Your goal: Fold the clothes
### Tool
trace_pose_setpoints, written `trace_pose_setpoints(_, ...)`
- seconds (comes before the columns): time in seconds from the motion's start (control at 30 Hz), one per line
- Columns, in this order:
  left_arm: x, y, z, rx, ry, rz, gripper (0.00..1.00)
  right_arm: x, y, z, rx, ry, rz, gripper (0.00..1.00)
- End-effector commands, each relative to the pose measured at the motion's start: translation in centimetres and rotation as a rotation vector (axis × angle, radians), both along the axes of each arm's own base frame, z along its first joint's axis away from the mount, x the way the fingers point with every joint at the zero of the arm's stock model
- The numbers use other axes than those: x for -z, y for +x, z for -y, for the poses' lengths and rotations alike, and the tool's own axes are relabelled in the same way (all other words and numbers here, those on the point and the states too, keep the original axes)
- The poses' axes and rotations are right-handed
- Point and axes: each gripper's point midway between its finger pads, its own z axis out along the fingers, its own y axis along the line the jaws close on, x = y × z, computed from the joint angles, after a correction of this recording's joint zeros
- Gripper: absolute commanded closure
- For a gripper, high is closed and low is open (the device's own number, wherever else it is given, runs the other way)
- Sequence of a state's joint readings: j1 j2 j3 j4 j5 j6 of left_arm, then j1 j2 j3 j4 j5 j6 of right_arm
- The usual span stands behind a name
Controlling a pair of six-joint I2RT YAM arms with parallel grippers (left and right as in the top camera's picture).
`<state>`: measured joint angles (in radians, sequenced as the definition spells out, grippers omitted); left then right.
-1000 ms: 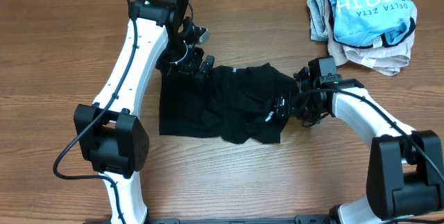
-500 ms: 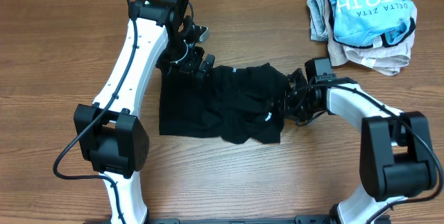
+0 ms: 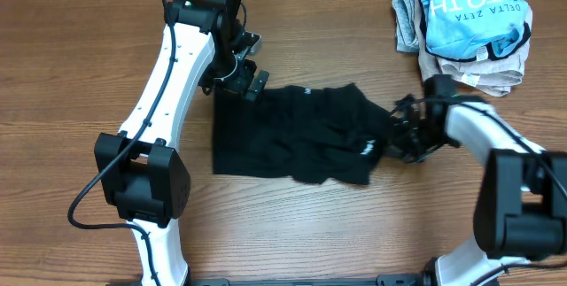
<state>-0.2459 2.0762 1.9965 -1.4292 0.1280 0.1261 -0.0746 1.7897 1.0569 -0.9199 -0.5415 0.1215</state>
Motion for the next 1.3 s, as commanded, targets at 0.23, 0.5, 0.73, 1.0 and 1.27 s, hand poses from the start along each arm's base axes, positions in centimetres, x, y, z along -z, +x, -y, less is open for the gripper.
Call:
trace_pose_setpoints(0.23, -0.3, 2.3, -8.0, -0.184, 0.146, 0.053, 0.00, -12.6, 2.7, 2.4, -0.089, -0.085, 0.237, 0.96)
trace_pose_setpoints(0.5, -0.4, 2.9, -11.3, -0.271, 0.125, 0.059, 0.00, -17.0, 4.6, -7.5, -0.260, -0.046, 0.410, 0.96)
trace_pose_setpoints(0.73, -0.4, 3.3, -11.5, -0.280, 0.111, 0.072, 0.00, -14.0, 3.8, -19.5, -0.410, -0.098, 0.495, 0.96)
trace_pose_setpoints(1.0, -0.1, 3.7, -11.3, -0.279, 0.096, 0.080, 0.00, -9.7, 0.0, -26.5, -0.585, -0.085, 0.459, 0.33)
trace_pose_setpoints(1.27, 0.2, 4.0, -10.9, -0.277, 0.078, 0.083, 0.00, -17.0, 2.3, -22.9, -0.484, -0.122, 0.523, 0.25)
